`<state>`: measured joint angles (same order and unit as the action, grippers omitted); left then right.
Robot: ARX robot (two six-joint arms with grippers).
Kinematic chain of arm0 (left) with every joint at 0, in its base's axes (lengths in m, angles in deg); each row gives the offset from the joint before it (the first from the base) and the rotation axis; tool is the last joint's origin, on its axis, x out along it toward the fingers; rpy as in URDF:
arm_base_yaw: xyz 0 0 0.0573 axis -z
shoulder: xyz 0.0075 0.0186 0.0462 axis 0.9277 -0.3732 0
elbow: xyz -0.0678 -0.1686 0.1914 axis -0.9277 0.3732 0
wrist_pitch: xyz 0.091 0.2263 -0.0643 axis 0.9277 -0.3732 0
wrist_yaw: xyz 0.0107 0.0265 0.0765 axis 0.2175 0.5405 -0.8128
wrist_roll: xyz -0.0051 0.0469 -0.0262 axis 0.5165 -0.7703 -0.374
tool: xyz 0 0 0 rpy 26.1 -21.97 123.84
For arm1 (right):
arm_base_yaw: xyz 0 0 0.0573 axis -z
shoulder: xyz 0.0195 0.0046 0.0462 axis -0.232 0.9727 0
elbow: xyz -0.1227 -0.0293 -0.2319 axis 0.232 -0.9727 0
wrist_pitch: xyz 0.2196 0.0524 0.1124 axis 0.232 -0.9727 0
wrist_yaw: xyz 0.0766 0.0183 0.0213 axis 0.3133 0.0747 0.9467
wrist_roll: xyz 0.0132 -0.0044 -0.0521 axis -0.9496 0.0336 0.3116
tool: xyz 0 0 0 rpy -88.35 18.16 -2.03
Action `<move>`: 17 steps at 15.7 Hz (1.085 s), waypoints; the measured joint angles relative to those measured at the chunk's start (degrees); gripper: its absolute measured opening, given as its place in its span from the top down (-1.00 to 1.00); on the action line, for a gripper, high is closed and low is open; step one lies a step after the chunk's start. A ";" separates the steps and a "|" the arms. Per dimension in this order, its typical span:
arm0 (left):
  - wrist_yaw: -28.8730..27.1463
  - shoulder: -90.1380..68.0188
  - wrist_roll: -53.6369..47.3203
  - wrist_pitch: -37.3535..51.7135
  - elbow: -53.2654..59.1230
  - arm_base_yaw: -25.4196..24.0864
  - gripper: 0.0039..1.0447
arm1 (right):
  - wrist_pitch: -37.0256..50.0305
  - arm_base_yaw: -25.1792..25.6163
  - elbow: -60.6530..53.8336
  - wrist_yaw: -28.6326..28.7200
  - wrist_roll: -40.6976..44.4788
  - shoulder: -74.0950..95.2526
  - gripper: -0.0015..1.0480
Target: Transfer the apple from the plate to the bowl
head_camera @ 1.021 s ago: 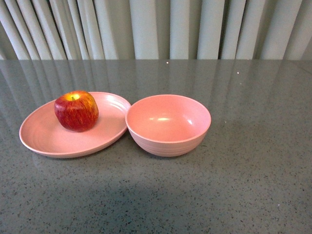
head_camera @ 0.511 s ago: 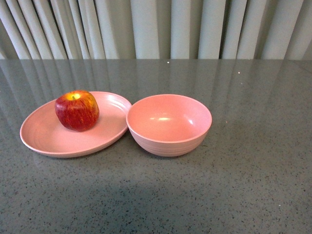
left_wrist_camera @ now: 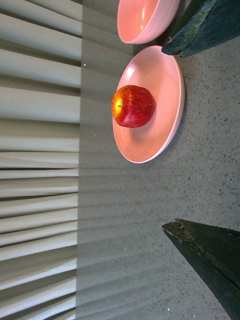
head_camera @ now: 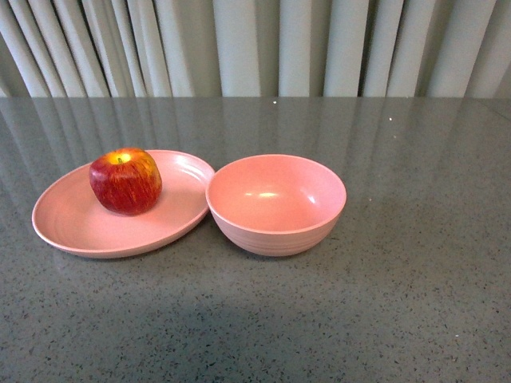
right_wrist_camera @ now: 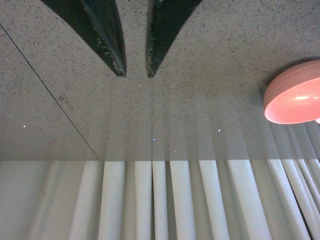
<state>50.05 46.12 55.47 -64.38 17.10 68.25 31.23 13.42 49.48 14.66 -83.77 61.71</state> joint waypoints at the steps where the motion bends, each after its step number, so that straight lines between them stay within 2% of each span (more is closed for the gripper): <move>1: 0.00 0.00 0.00 0.00 0.00 0.00 -0.88 | 0.00 0.00 0.00 0.00 0.00 0.00 0.53; 4: 0.00 0.00 0.00 0.00 0.00 0.00 -0.88 | 0.00 0.00 0.00 0.00 0.00 0.00 -0.23; 7: 0.00 0.00 0.00 0.00 0.00 0.00 -0.88 | 0.00 0.00 0.00 0.00 -0.02 0.00 -0.89; 15: 0.00 0.00 0.00 0.00 0.00 0.00 -0.88 | 0.00 0.00 0.00 0.00 -0.02 0.00 -0.87; 17: -9.49 -9.11 4.07 -15.91 -6.47 4.52 -0.88 | 0.00 0.00 0.00 -0.02 0.04 0.00 -0.87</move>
<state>40.56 37.01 59.54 -80.29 10.63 72.77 31.23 13.42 49.48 14.64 -83.72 61.71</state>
